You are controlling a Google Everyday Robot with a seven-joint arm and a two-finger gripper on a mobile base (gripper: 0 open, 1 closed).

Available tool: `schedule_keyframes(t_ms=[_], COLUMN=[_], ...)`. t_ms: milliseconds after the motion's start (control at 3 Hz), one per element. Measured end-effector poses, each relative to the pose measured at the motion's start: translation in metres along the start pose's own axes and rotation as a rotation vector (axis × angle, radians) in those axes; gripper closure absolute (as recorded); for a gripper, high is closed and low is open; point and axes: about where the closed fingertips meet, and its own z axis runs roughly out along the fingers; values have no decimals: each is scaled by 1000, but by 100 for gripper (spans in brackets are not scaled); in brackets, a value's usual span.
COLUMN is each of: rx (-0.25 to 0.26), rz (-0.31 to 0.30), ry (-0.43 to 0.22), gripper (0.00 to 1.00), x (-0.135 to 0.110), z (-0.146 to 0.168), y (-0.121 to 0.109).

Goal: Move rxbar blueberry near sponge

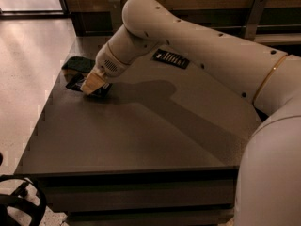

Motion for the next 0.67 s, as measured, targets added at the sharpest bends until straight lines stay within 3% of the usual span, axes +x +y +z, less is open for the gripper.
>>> schedule_keyframes(t_ms=[667], rx=[-7], rz=[-2], ry=[2], gripper=[12], x=[-1], z=[4], y=[2])
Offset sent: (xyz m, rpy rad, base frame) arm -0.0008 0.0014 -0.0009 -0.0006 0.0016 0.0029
